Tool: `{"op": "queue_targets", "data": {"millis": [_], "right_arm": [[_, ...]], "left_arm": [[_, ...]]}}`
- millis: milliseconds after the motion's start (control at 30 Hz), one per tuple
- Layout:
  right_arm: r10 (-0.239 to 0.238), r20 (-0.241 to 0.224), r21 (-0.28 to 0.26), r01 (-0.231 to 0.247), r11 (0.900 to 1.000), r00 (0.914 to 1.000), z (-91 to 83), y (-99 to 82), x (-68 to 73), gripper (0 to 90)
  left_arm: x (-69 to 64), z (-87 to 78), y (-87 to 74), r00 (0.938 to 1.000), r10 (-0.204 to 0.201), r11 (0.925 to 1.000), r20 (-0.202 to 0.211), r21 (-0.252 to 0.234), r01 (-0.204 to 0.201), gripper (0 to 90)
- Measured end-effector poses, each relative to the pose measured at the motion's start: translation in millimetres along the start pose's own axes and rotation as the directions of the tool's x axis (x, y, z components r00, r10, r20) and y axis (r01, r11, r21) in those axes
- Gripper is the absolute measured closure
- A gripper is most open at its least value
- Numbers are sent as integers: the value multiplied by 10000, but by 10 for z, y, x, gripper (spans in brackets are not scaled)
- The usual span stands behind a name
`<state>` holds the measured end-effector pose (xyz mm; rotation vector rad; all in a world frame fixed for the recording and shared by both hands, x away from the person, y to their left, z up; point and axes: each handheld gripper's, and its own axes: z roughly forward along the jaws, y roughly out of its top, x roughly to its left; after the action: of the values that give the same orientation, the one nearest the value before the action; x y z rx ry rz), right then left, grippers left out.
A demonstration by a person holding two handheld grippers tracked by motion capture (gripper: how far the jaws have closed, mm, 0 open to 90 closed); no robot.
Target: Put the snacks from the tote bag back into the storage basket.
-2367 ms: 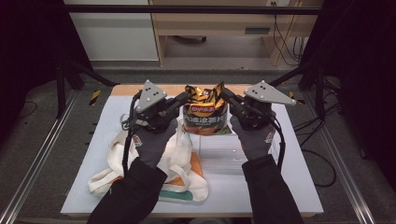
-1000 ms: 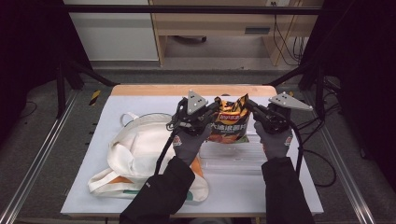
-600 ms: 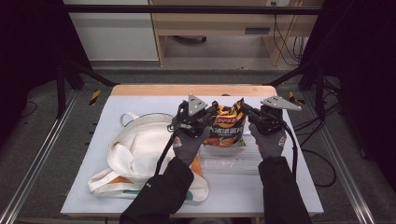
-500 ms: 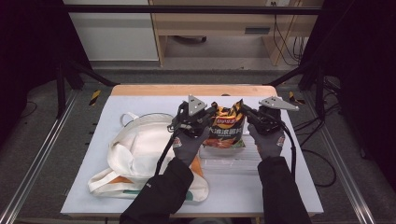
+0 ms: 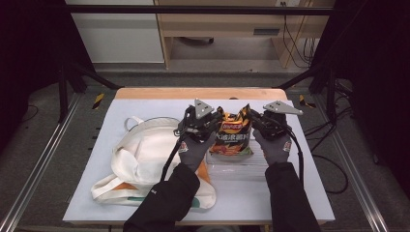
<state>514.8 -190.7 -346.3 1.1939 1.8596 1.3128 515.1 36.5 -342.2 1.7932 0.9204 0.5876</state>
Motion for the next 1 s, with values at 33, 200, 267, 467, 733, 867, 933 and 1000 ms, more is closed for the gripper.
{"op": "queue_targets", "data": {"millis": [33,200,267,467,733,867,933,1000], "right_arm": [[-47,21,-34,47,10000,10000,2,0,4,813],[-163,112,-449,168,9989,9998,-9,11,11,692],[-223,180,-768,236,9968,9996,-42,33,13,618],[-155,207,-1360,181,9905,9997,-127,76,17,496],[-174,83,-1482,184,9888,9998,-173,102,54,404],[-214,-3,-1385,212,9901,9998,-203,100,86,367],[-221,-37,-1351,214,9906,9997,-229,100,91,351],[-195,-44,-1343,187,9908,9998,-254,99,96,340]], "left_arm": [[2,-4,2,10000,-22,10000,-27,-21,22,815],[21,-68,14,10000,40,9998,-72,-188,-41,716],[27,-97,12,9999,72,9997,-114,-211,-74,678],[107,-234,-10,9999,8,9995,151,-306,-3,607],[247,-460,-93,9990,268,9992,359,-310,-257,542],[338,-592,-162,9985,407,9989,365,-236,-399,511],[389,-658,-204,9983,482,9987,329,-184,-476,492],[444,-728,-248,9983,499,9987,302,-154,-494,475]]}}
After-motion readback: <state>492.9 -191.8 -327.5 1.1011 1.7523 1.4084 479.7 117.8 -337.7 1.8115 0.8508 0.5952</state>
